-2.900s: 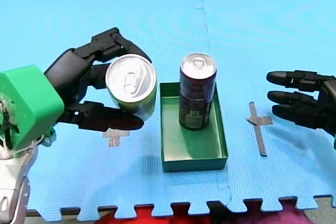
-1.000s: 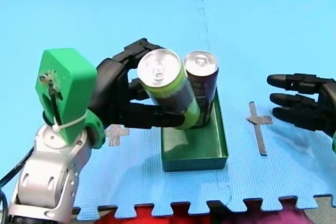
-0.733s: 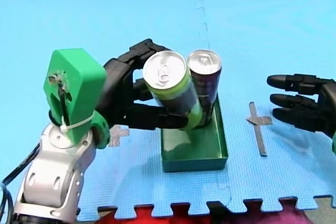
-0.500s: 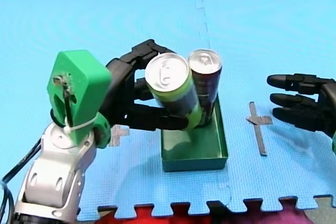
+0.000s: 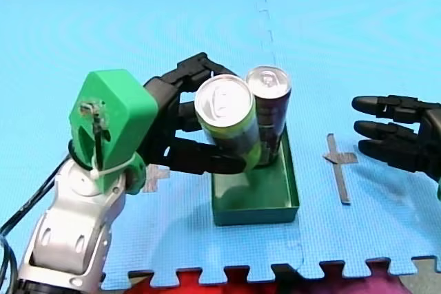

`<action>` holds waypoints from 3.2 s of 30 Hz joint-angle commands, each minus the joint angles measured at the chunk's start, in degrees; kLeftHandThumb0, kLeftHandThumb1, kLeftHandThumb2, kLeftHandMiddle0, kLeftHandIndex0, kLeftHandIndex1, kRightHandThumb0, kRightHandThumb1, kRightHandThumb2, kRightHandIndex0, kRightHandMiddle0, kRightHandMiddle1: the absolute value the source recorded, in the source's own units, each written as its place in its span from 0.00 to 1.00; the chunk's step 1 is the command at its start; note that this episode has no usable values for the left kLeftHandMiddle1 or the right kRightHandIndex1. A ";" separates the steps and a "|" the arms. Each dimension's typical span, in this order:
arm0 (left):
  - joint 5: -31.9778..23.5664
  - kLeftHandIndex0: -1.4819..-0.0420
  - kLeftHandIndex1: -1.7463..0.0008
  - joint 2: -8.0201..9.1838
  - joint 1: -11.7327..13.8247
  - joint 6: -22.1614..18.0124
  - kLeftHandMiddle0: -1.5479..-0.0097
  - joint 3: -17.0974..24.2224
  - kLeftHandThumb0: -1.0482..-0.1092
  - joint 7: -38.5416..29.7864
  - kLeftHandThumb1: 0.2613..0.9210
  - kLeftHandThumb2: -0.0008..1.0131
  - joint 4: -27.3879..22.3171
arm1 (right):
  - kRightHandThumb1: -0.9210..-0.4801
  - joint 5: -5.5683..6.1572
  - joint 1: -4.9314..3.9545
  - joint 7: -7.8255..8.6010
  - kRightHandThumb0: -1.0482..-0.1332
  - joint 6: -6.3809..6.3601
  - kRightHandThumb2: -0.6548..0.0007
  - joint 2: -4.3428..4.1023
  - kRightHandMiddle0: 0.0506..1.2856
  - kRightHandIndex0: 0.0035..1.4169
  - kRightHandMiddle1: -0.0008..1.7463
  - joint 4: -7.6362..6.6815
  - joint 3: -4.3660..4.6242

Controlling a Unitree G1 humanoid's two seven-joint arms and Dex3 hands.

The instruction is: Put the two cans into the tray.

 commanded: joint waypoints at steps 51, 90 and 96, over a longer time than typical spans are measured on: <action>-0.17 0.66 0.00 -0.55 3.02 2.95 0.40 0.21 0.74 2.33 0.82 0.01 -1.47 | 0.24 0.74 0.42 0.87 0.47 -0.49 1.00 -0.29 0.83 0.46 0.00 -0.49 -0.15; 4.99 0.66 0.00 -0.77 2.76 6.04 0.41 -3.18 0.81 3.80 0.83 0.01 -1.64 | 0.23 1.74 1.22 2.15 0.48 -1.34 1.00 -0.28 0.84 0.47 0.00 -0.82 -0.73; 6.70 0.66 0.00 -0.22 2.83 7.87 0.41 -4.01 0.81 4.27 0.83 0.01 -2.91 | 0.23 1.77 1.41 2.06 0.48 -1.59 1.00 -0.18 0.84 0.47 0.00 -0.98 -0.72</action>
